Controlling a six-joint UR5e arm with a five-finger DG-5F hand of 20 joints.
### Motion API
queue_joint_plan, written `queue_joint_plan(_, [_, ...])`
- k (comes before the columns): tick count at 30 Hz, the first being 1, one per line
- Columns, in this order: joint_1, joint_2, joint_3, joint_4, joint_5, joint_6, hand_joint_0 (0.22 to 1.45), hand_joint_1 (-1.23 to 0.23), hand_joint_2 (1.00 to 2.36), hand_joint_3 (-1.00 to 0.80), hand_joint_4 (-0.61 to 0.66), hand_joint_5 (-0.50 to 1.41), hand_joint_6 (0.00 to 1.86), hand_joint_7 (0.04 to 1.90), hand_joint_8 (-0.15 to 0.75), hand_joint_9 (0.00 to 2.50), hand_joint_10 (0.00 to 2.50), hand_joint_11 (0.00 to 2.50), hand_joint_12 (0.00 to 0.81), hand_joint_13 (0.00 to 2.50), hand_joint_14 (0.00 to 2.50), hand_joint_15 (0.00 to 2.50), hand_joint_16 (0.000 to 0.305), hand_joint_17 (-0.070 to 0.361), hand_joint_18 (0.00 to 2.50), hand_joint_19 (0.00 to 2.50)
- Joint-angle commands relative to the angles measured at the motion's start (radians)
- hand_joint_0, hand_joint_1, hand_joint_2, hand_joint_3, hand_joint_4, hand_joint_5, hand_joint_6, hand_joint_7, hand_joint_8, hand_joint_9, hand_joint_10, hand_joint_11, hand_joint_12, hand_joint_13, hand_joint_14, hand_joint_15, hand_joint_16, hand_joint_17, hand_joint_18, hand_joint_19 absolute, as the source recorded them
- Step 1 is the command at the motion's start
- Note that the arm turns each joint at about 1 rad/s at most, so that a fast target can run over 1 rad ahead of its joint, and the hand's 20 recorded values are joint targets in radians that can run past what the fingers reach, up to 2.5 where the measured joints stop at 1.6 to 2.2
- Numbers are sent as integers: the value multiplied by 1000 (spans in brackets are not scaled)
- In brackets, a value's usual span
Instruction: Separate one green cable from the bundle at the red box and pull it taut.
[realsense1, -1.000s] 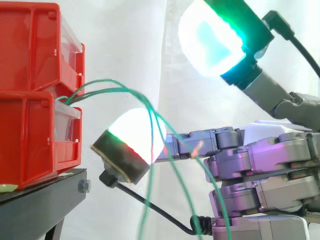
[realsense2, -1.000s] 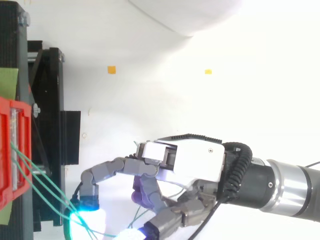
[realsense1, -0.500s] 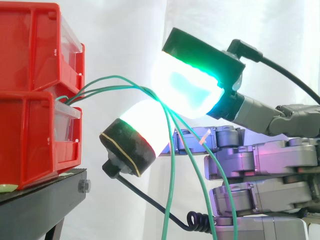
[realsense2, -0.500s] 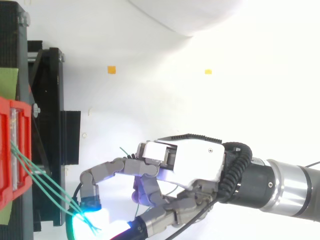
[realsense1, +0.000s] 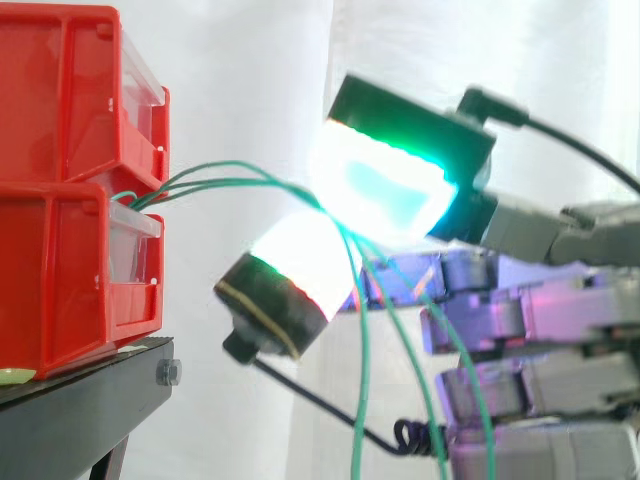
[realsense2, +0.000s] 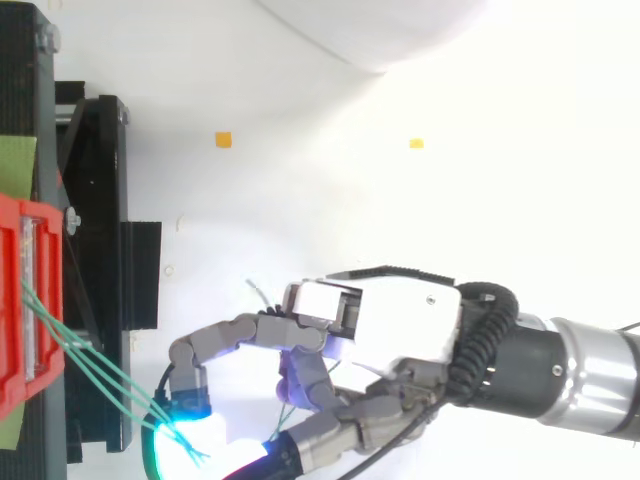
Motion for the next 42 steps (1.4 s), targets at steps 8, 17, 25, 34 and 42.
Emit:
queue_joint_plan(8, [-11, 76, 0, -254, -44, 3, 739, -817, 1018, -300, 155, 122, 504, 1361, 21, 2500, 1599, 1203, 133, 1998, 2500, 718, 55, 123, 2131, 1480])
queue_joint_plan(17, [-23, 84, 0, -275, -91, 3, 736, -817, 1018, -298, 149, 122, 504, 1360, 24, 2500, 1622, 1190, 142, 1999, 2500, 710, 54, 122, 2127, 1477])
queue_joint_plan(25, [-32, 105, 2, -317, -91, 3, 736, -815, 1017, -309, 149, 122, 504, 1362, 27, 2500, 1645, 1177, 142, 1998, 2500, 713, 53, 118, 2123, 1471])
queue_joint_plan(34, [-54, 107, 43, -375, -96, -9, 731, -808, 1018, -317, 152, 122, 504, 1370, 31, 2500, 1685, 1156, 145, 1997, 2500, 711, 53, 120, 2117, 1464])
queue_joint_plan(42, [-81, 107, 91, -488, -159, -48, 728, -807, 1015, -330, 138, 122, 504, 1367, 35, 2500, 1740, 1125, 141, 1986, 2500, 738, 52, 117, 2107, 1451])
